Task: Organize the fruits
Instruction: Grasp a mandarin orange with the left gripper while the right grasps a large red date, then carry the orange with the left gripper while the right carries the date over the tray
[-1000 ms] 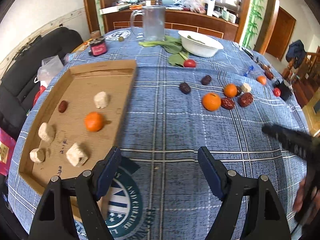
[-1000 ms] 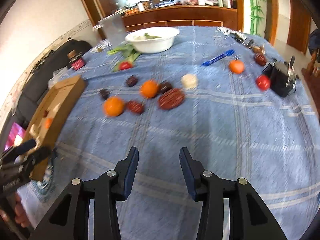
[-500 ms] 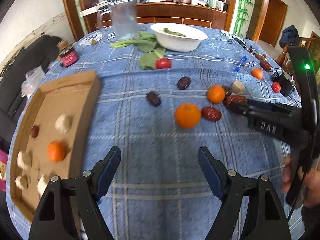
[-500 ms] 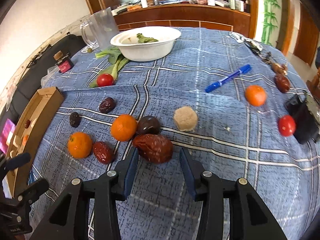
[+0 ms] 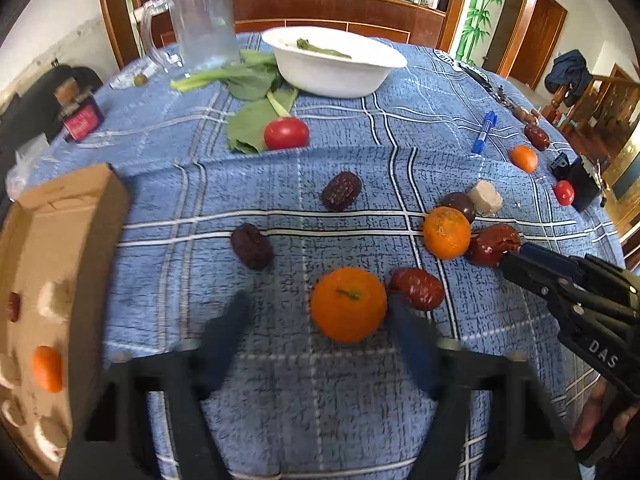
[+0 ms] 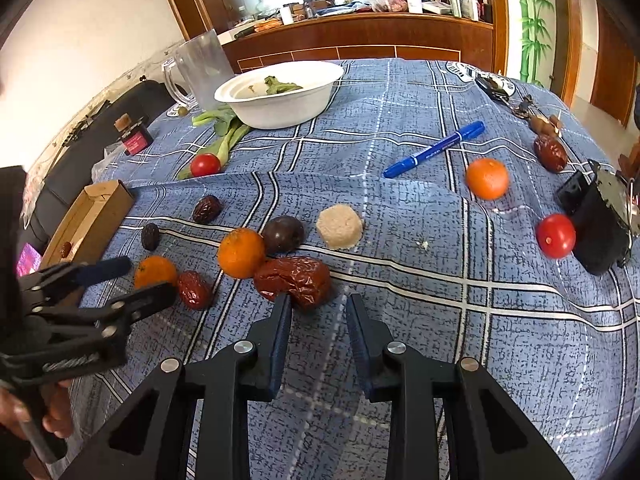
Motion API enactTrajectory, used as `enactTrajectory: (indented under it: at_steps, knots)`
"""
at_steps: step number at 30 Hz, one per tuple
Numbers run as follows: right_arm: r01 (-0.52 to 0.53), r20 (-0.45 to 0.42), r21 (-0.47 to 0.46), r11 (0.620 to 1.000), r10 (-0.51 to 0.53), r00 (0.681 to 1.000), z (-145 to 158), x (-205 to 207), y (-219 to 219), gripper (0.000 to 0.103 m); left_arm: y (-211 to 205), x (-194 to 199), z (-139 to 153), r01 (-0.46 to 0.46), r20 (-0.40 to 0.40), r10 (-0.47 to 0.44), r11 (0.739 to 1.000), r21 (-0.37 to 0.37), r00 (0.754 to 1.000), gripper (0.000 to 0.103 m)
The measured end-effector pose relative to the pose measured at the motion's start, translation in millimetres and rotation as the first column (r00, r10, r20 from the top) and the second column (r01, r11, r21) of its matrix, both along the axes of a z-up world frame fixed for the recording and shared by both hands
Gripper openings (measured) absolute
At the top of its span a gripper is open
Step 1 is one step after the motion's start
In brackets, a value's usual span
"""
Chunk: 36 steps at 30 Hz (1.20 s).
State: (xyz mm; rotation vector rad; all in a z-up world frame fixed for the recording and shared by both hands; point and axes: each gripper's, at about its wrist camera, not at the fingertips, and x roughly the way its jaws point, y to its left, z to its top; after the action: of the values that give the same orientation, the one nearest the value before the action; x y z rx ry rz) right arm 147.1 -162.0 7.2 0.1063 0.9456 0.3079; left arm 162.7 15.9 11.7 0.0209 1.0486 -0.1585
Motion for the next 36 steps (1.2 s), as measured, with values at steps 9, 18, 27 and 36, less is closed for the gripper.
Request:
enactTrajectory:
  at_steps: [9,18,27,36]
  knots:
    - [-0.001,0.016,0.026,1.0,0.001,1.0,10,3,4,0.074,-1,0,0,0.02,0.019,-0.02,1.0,-0.003,1.0,0.058]
    - [-0.033,0.022,-0.1,0.994,0.035,0.999,1,16,27,0.046,-1,-1,1,0.043,0.042,-0.042,0.999,-0.024,0.998,0.04]
    - [0.019,0.028,-0.083,0.996,-0.017,0.999,13,-16,10,0.046,11,-25,2,0.047,0.023,-0.046,0.996,-0.074,0.999,0.033]
    - [0.047,0.046,-0.139,0.989,-0.041,0.998,23,-78,6,0.047,30,-85,4,0.05,0.008,-0.05,0.99,-0.128,0.999,0.033]
